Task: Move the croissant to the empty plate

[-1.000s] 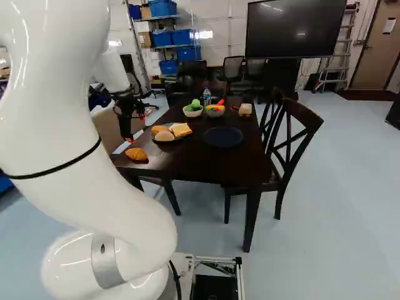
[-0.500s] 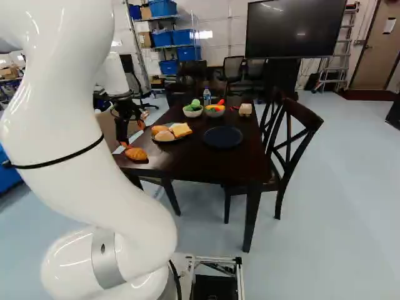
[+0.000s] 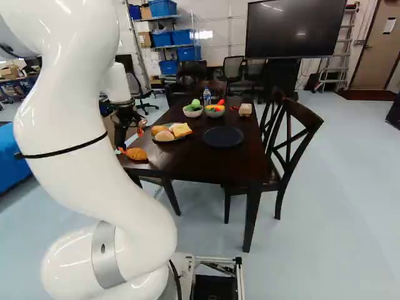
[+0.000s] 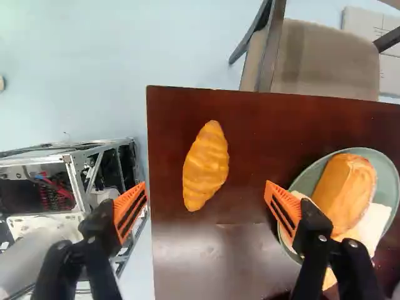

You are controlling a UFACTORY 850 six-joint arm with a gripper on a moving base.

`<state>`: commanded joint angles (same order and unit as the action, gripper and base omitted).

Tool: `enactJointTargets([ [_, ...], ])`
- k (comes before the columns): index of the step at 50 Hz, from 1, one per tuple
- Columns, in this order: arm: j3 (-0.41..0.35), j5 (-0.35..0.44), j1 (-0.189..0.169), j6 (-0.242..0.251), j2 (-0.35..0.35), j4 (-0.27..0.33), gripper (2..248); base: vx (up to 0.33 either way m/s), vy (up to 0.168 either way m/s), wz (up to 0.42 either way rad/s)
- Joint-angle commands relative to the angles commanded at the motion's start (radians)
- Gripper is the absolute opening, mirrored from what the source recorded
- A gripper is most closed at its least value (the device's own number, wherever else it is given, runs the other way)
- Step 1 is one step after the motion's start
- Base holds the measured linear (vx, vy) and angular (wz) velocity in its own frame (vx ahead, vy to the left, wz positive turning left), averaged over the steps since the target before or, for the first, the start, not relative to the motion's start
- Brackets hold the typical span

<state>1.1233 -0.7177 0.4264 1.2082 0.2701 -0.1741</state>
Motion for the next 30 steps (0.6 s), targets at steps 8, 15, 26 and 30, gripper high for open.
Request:
enactJointTargets([
  [8,0.006,0.0,0.0,0.0,0.028,0.0,247,0.0,0.0,0.0],
  [15,0.012,0.0,0.0,0.0,0.051,0.0,247,0.0,0.0,0.0],
  [26,0.014,0.0,0.0,0.0,0.058,0.0,247,0.0,0.0,0.0],
  [30,0.014,0.0,0.0,0.0,0.058,0.0,247,0.0,0.0,0.0],
])
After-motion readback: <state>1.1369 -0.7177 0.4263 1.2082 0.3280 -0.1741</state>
